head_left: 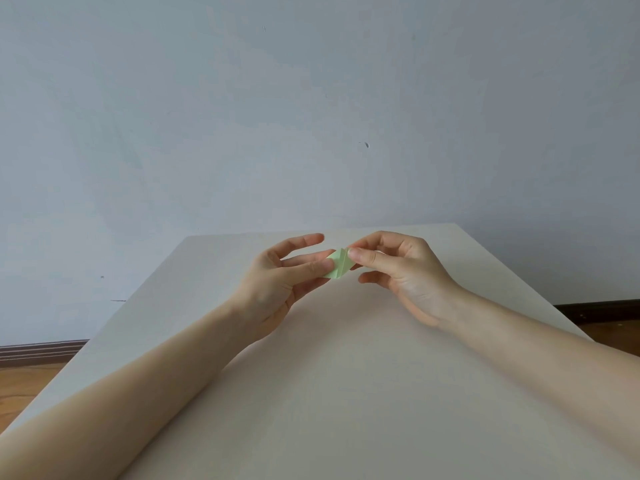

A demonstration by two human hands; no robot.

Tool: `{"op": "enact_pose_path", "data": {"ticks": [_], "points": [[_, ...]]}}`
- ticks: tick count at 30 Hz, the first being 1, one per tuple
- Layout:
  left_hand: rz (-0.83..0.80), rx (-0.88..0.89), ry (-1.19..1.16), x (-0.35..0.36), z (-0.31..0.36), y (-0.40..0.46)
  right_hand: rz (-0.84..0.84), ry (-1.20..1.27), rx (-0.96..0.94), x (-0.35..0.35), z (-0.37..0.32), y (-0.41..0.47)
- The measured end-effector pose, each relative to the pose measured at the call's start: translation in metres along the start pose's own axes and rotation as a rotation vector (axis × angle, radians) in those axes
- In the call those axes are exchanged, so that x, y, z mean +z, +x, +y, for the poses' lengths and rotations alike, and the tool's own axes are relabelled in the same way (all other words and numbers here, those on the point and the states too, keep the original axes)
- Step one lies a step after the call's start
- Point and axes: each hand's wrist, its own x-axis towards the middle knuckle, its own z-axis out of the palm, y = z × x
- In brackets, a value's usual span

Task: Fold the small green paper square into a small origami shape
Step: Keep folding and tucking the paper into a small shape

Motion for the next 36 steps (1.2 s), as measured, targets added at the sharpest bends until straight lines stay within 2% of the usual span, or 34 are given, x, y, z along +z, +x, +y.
{"op": "enact_pose_path", "data": {"ticks": [10, 24, 36], "points": [[-0.026, -0.046, 0.032, 0.0022, -0.0009, -0.0009, -0.011, 0.066, 0.022, -0.0013, 0.0012, 0.0013], [-0.027, -0.045, 0.180, 0.0062, -0.0032, -0.0034, -0.031, -0.018, -0.020, 0.0015, 0.0011, -0.0012], [-0.006, -0.041, 0.139, 0.0054, -0.0029, -0.0019, -0.027, 0.059, -0.028, -0.0014, -0.0026, 0.0006]]}}
